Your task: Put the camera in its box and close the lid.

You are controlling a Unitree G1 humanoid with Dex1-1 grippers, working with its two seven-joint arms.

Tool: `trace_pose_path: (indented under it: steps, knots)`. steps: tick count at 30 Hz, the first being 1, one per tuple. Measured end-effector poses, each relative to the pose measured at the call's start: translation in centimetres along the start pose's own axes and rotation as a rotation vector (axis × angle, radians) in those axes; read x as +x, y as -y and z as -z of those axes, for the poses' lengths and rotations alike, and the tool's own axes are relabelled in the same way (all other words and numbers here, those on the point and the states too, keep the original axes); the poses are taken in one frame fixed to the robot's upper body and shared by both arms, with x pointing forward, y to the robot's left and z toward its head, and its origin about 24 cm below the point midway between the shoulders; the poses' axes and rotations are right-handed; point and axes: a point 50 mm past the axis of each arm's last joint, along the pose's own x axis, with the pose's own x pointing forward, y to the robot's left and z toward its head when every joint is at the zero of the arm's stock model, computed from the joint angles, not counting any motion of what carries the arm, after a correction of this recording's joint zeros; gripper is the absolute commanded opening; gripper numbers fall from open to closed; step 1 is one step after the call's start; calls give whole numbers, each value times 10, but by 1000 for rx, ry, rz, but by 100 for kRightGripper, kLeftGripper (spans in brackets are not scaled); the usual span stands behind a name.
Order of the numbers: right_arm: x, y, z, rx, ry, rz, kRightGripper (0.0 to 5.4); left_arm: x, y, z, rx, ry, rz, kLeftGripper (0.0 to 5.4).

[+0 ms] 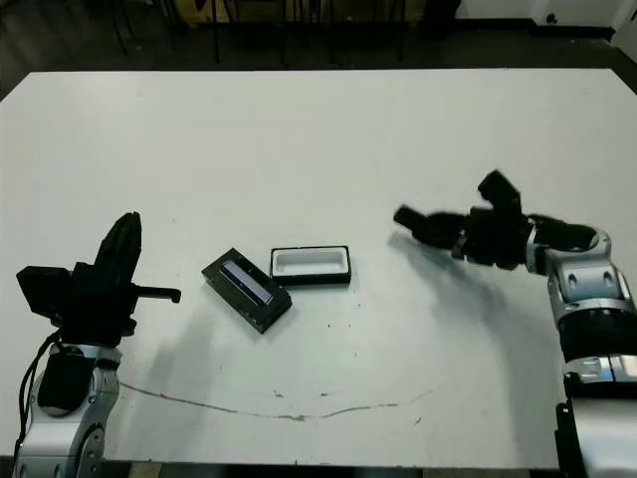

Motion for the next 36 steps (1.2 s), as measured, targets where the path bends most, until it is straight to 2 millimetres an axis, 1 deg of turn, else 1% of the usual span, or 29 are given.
trace_pose_path:
  steps: [4, 8, 10, 14, 18, 21, 28, 36]
  knots:
    - [6, -1, -33, -73, 73, -36, 91, 0, 1, 0, -2, 2, 4, 0]
    - [17, -9, -64, -183, 77, -125, 91, 1, 2, 0, -6, 5, 8, 0]
    - [24, -17, -72, -225, 33, -163, 91, 1, 3, 0, -8, 6, 11, 0]
    - [35, -38, -82, -342, -63, -229, 90, 1, 4, 0, -8, 4, 15, 0]
    - [48, -59, -82, -393, -138, -317, 90, 1, 5, -1, -8, 7, 19, 0]
    - [54, -68, -78, -387, -180, -361, 90, 1, 6, -1, -8, 14, 22, 0]
    - [65, -78, -71, -409, -237, -410, 90, 1, 7, -1, -13, 19, 21, 0]
    - [72, -77, -57, -416, -290, -420, 90, 1, 9, 0, -17, 14, 20, 0]
